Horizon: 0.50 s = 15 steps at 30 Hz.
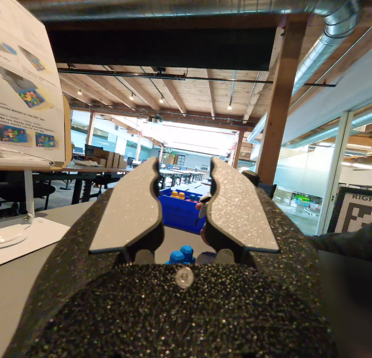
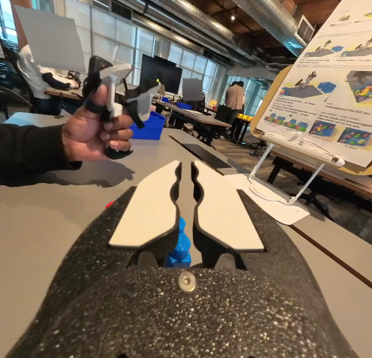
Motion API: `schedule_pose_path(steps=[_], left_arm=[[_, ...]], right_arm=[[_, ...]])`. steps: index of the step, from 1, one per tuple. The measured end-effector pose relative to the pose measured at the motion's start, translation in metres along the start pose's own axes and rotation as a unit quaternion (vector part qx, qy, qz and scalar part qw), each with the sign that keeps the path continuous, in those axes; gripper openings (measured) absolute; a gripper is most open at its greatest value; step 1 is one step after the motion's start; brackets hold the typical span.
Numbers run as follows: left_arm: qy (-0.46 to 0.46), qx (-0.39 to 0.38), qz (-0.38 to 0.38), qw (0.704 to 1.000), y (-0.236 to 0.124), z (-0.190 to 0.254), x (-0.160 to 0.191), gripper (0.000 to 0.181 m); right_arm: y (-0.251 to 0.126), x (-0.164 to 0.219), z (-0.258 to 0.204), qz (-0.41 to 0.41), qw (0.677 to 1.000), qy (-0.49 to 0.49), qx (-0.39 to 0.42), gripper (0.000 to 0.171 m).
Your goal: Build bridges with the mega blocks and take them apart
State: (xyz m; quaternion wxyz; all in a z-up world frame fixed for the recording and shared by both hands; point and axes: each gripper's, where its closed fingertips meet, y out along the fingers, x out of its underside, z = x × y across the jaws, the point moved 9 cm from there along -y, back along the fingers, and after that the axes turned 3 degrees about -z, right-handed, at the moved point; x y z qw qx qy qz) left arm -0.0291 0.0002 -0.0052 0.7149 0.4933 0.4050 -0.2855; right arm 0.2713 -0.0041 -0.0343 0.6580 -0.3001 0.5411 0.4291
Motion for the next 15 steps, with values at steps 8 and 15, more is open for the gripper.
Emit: schedule_pose_path(steps=[8,15], left_arm=[[0.070,-0.014,-0.015,0.997,-0.008,0.000,-0.002,0.000],[0.120,-0.036,-0.236,0.964,0.021,-0.004,0.033,0.047]], right_arm=[[0.003,0.006,-0.001,-0.039,0.999,-0.022,0.003,0.003],[0.005,0.027,0.008,-0.179,0.983,-0.003,-0.036,0.033]])
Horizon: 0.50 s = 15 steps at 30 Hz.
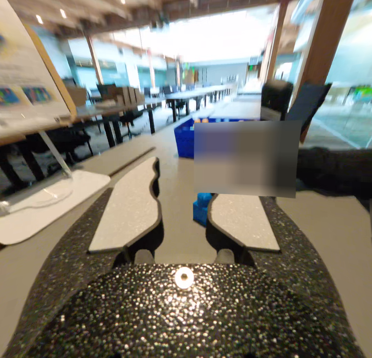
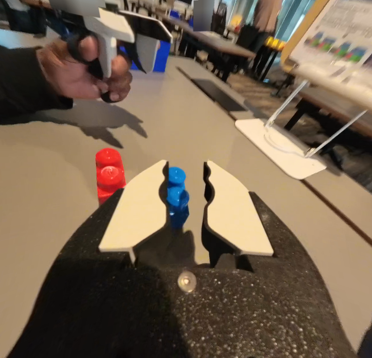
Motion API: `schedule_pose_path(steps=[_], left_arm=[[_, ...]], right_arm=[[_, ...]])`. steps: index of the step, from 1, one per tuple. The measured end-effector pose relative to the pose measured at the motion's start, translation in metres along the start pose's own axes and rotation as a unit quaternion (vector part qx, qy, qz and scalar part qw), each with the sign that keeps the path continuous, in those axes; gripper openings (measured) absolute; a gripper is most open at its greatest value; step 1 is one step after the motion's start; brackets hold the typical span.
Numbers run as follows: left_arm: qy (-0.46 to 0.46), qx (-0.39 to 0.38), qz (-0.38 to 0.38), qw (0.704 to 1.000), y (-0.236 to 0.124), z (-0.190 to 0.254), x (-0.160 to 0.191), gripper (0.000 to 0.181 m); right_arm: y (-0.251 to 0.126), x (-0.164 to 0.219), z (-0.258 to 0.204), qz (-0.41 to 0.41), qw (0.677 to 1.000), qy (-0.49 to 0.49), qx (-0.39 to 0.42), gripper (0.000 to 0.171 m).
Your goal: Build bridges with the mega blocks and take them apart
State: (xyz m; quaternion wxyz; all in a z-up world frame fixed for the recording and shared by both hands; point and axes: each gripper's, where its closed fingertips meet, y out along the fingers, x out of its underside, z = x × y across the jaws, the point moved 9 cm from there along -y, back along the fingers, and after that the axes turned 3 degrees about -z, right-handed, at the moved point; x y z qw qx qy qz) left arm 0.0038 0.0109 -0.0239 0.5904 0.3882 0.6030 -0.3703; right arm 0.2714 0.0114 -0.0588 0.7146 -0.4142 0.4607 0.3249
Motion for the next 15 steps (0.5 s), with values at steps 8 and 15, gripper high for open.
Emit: schedule_pose_path(steps=[8,15], left_arm=[[0.022,-0.003,-0.168,0.986,0.039,0.002,0.052,0.082],[0.080,-0.074,-0.157,0.981,0.031,0.000,0.045,0.045]], right_arm=[[0.018,0.029,-0.001,-0.106,0.993,0.035,-0.045,0.065],[0.022,0.032,-0.006,-0.119,0.992,0.016,-0.037,0.056]])
